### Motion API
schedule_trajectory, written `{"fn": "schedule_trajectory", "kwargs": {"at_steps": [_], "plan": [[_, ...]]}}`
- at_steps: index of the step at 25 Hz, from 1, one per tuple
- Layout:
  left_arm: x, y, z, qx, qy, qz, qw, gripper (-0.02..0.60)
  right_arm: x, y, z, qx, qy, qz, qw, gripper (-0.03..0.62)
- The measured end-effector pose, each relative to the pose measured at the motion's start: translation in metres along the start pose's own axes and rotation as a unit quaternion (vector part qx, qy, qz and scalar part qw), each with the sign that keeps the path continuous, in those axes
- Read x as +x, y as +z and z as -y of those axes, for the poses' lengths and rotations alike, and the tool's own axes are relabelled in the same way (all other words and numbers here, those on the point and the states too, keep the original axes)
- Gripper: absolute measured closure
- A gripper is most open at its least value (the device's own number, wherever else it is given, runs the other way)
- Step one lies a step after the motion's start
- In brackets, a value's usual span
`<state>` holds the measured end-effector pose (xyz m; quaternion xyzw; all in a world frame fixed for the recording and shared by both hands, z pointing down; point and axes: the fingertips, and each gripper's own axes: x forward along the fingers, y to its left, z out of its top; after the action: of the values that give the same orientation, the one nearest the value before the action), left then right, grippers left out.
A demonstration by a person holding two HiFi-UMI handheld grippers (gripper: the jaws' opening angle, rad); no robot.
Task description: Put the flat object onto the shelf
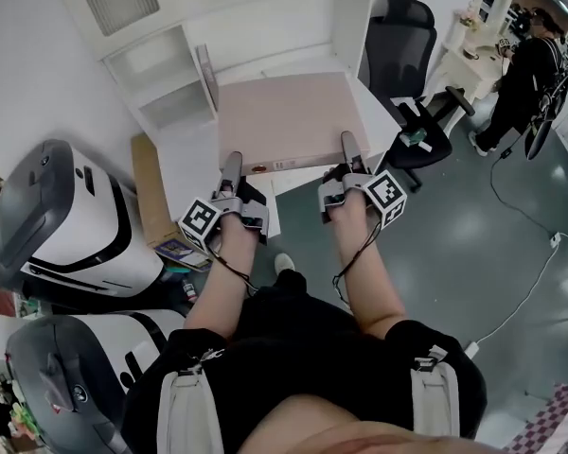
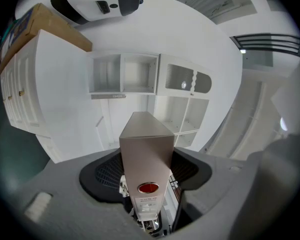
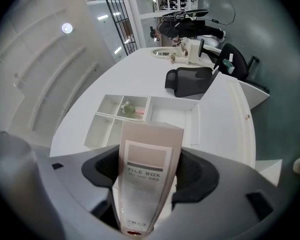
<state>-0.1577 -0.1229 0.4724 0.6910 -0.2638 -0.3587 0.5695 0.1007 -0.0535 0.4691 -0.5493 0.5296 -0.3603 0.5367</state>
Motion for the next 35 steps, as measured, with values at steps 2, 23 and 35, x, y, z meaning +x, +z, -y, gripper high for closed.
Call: {"fn": "schedule_trajectory", "kwargs": {"at_steps": [2,23,35], "plan": [[0.024,0.011,-0.004,0.001,0.001,0.004,1.0000,0.296,0.029,0.001,0.003,0.000,0.000,-0.006,1.000,0.292],[0.232,0.106,-0.045,0.010,0.021,0.038,0.9990,0.296,0.284,0.002,0.046,0.015,-0.009,-0.059,0.998,0.292],[0.263,0.103,-0.052,0.030,0.034,0.122,0.9915,0.296,0.354,0.009,0.064,0.031,-0.004,-0.156,0.987,0.292]]}}
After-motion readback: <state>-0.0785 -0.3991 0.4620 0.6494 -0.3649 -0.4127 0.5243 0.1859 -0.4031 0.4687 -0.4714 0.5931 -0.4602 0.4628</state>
